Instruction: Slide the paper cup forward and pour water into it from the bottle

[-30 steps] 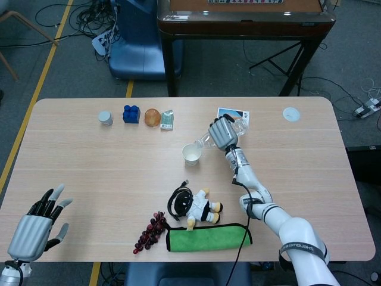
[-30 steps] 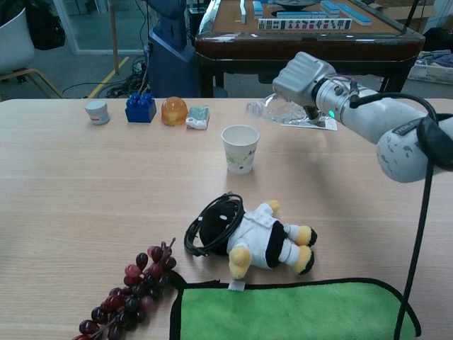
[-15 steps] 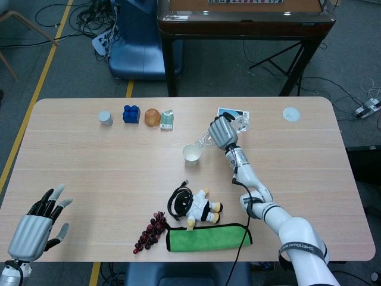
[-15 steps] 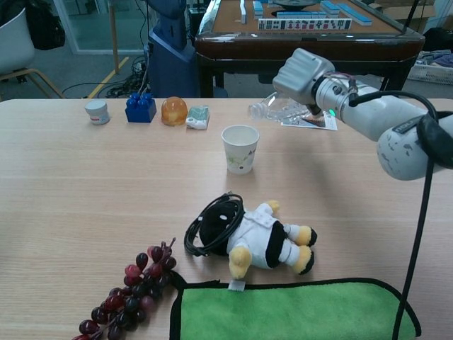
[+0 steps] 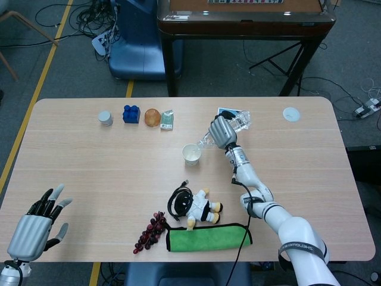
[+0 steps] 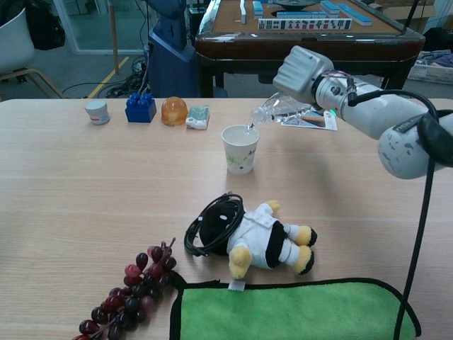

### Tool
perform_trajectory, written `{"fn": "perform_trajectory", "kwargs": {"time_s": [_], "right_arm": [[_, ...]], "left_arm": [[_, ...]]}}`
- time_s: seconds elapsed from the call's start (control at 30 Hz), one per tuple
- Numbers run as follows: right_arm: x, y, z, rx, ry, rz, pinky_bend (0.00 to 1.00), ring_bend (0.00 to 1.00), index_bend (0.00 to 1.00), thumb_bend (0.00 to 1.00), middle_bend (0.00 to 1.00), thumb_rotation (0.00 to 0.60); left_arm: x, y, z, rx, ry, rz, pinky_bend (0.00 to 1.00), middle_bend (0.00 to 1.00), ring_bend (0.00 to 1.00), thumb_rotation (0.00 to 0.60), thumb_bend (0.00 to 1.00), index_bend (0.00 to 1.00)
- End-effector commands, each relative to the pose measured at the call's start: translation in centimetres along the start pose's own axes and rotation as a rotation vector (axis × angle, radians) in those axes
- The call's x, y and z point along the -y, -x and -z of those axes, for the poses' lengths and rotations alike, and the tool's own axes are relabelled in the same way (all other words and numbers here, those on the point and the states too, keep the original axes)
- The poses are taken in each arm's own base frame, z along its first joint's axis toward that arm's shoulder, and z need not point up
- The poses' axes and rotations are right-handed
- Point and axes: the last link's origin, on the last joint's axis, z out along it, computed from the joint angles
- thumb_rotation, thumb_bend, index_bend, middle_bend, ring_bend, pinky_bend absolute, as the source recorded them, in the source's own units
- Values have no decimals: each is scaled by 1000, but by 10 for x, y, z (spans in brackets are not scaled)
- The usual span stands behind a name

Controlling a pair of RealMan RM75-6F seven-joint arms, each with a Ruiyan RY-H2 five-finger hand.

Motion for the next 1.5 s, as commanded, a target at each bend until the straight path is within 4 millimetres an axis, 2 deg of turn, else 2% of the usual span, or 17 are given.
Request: {"fn": "perform_trajectory", "kwargs": {"time_s": [0.03, 1.13, 1.5], "right_arm": [[0, -1, 0, -1, 1, 5, 507, 468, 608, 193, 632, 600], [0, -7, -1, -23, 17, 60, 507, 468, 608, 192, 630, 600], [2, -5, -1, -8, 34, 19, 507, 468, 609, 192, 630, 600]], "left_arm": [[0, 0, 0, -1, 1, 1, 229, 31, 40, 600, 358, 233], [-1, -1, 0, -4, 1, -13, 229, 31, 40, 600, 358, 233], [-1, -1, 0, -5, 0, -16, 229, 32, 41, 600, 358, 250]]}}
